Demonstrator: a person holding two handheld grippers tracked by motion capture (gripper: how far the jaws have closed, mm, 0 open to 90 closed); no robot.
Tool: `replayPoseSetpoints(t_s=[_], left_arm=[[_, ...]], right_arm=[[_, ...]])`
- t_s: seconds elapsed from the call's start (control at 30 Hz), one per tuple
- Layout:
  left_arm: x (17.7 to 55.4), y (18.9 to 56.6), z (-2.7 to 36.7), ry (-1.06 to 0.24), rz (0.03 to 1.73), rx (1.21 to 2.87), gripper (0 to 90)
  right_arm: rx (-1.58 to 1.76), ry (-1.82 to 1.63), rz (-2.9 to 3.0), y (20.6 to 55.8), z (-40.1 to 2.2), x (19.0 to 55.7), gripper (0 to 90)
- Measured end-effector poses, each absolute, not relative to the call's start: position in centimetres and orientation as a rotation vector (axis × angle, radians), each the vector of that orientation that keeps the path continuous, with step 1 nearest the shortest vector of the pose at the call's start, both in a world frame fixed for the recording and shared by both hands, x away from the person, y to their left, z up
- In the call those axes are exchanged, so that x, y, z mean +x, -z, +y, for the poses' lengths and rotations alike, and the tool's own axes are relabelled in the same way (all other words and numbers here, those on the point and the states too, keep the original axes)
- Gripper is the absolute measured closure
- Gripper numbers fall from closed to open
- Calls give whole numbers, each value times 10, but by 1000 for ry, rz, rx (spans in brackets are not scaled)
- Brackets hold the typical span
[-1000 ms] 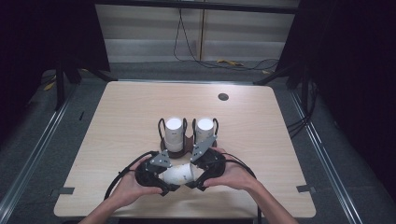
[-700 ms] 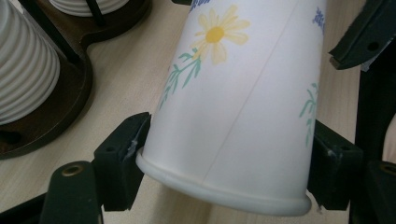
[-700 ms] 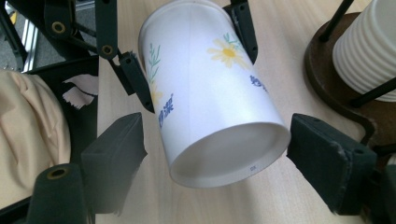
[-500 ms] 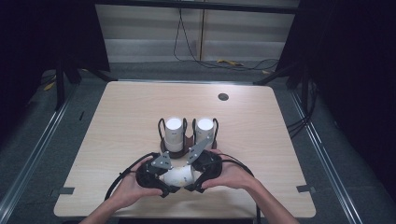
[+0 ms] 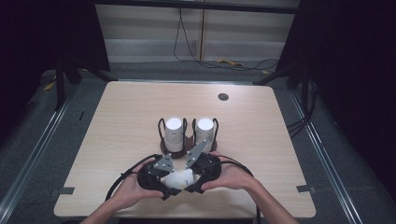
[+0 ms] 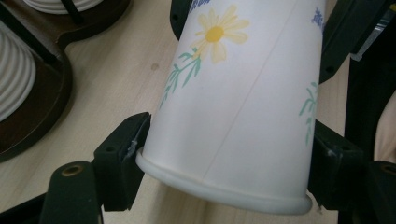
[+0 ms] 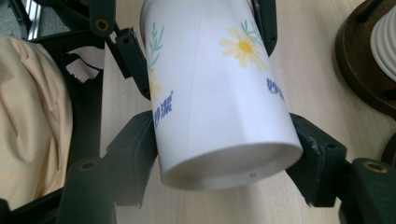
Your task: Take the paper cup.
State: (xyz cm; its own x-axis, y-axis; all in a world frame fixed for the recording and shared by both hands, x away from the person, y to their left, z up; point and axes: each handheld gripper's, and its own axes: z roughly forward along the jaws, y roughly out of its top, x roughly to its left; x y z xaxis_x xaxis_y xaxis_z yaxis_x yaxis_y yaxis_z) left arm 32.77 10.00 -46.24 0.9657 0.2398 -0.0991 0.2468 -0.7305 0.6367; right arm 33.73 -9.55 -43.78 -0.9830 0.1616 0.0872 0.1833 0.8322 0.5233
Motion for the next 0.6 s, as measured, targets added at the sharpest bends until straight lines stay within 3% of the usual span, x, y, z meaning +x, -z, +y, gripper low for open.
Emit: replayPoseSetpoints(t_s=[0.4,0.6], left_arm=[[325,465,100,8,289,2411,232],[329,465,104,72,317,2351,208]], right_arm=[[-223,850,-2975,436,-97,333,359],[-229,894,-2964,433,-101,332,360]])
